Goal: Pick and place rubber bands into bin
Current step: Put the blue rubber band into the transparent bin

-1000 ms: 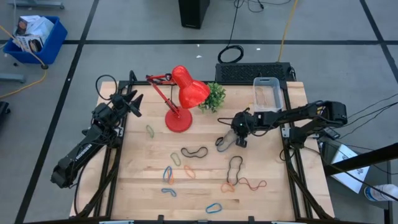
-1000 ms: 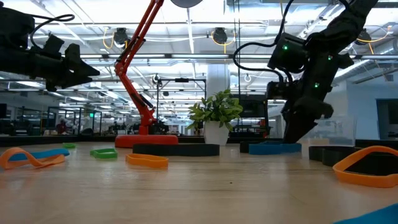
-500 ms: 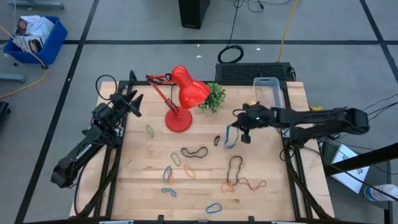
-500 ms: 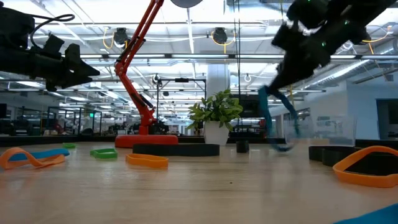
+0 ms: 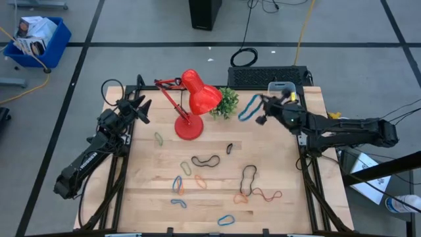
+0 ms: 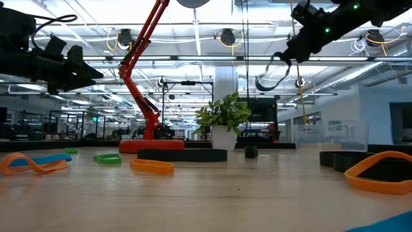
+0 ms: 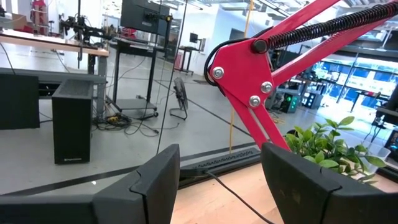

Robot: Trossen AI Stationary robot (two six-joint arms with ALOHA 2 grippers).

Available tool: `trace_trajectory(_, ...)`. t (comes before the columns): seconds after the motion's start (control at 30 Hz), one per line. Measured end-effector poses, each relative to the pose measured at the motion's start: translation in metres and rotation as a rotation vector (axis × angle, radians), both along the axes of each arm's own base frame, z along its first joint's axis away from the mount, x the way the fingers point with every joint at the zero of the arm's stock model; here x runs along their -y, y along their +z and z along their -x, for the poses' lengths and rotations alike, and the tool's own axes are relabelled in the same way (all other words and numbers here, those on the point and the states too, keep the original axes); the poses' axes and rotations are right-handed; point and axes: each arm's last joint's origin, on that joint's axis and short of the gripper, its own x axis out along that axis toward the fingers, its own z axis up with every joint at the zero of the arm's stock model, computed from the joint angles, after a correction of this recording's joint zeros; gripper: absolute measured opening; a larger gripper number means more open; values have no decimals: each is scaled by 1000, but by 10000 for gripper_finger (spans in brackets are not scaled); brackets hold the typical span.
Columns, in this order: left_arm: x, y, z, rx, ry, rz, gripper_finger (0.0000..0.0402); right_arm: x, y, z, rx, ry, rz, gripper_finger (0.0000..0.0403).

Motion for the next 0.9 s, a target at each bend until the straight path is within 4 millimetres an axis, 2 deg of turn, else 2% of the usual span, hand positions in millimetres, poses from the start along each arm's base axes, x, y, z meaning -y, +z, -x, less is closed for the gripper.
trace_trajectory(0.2,0,0,0,0,1,0,230,5,12,6,-25,-254,133,0)
trace_trajectory(0.4,0,0,0,0,1,0,230,20,18,13,-82,-390,185,0)
trace_trajectory(0.9,0,0,0,0,2,1,230,63,-1,43,-147,-660,88,0)
